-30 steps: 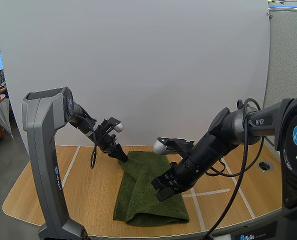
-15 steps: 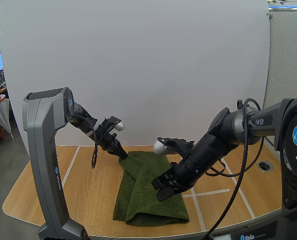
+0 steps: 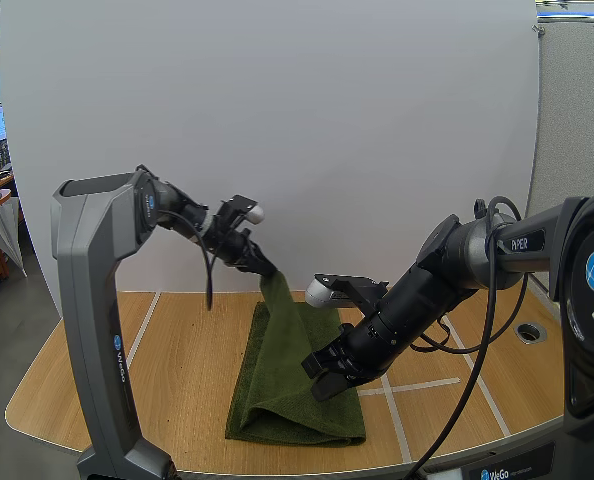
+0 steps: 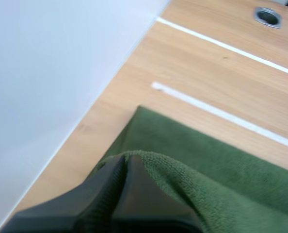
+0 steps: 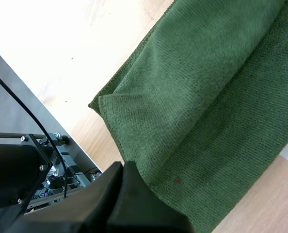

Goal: Fold the towel

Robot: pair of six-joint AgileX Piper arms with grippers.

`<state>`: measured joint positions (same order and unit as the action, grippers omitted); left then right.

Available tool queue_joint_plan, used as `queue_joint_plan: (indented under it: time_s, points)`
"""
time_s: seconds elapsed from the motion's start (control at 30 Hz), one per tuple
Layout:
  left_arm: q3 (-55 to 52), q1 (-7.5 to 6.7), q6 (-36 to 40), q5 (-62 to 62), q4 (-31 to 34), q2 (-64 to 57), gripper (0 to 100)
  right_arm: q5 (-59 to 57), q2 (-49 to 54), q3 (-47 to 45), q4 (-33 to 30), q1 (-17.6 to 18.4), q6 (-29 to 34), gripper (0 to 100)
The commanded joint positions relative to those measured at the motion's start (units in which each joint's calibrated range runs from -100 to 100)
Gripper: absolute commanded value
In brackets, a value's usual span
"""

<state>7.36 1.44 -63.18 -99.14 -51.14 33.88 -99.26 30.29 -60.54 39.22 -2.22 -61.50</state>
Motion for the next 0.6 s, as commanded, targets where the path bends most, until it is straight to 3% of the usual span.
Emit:
queue_joint_plan:
  time_s: [0.0,0.33,0.57]
  points:
    - [0.5,-1.63,0.5,-0.9,-0.1,-0.7,0,-0.7,0.8,-0.2,0.4,0.2,0.0,0]
    - [0.4,-1.06,0.6,-0.9,4.8,2.3,0,-0.7,0.8,-0.2,1.2,0.2,0.0,0]
    - [0.4,0.65,0.6,-0.9,4.5,3.4,0,-0.7,0.8,-0.2,1.1,0.3,0.0,0]
